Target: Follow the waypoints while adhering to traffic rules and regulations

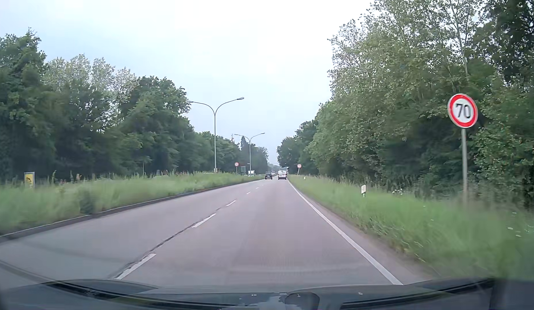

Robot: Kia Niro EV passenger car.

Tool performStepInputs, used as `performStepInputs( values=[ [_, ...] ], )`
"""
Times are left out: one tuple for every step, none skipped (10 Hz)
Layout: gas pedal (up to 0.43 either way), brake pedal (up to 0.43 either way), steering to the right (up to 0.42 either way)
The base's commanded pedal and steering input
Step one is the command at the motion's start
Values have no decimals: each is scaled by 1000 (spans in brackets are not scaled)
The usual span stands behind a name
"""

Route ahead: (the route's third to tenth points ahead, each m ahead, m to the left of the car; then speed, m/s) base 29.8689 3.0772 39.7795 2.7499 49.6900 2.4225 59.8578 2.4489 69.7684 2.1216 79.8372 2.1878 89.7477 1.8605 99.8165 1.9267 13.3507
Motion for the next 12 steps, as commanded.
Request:
performStepInputs(
  values=[
    [189,0,1],
    [197,0,1],
    [197,0,1],
    [209,0,1],
    [209,0,1],
    [209,0,1],
    [209,0,1],
    [209,0,1],
    [209,0,0],
    [209,0,0],
    [209,0,0],
    [209,0,0]
  ],
)
